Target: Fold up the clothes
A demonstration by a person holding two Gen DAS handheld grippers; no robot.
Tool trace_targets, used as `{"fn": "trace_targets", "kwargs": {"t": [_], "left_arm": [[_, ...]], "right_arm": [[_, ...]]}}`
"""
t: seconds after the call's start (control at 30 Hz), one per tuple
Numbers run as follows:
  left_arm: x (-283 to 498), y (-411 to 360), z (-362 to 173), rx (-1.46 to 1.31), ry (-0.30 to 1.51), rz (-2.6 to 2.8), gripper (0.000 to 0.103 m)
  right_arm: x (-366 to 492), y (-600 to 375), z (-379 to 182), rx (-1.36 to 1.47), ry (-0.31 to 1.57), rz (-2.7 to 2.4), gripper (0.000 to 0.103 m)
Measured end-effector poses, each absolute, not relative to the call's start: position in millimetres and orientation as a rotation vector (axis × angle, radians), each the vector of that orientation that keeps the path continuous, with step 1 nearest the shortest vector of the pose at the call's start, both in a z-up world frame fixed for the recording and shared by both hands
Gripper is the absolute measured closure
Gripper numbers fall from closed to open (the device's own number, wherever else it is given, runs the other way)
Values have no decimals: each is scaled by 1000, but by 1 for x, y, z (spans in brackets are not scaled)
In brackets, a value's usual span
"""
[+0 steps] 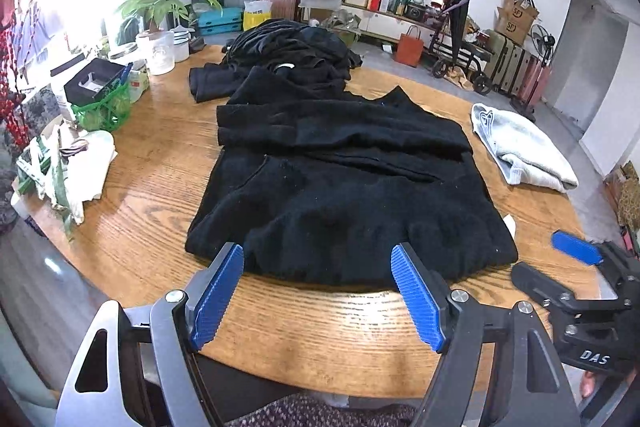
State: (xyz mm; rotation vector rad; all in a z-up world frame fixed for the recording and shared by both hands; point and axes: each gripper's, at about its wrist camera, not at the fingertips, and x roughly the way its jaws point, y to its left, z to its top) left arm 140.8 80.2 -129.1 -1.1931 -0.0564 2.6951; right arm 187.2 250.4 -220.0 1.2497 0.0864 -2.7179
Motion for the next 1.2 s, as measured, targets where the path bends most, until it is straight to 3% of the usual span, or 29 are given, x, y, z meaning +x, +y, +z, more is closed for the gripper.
{"fn": "trace_targets", "kwargs": {"t": [0.17,0.43,0.87,1.1,1.2], "left_arm": [[143,84,-131,-1201,-31,2706,26],[125,77,-153,-1304,-39,2680,26],[96,36,-191,-1407,-73,2705,26],[95,37,-207,-1485,156,2714,26],[95,28,-212,-1519,20,2659,26]], "right_arm": [[200,254,-205,1203,136,-2779,13],[193,272,-224,1319,82,-2772,13],[163,328,-292,1597,-307,-2603,17],[173,318,-283,1535,86,-2749,17],[169,319,-287,1570,0,-2684,17]]}}
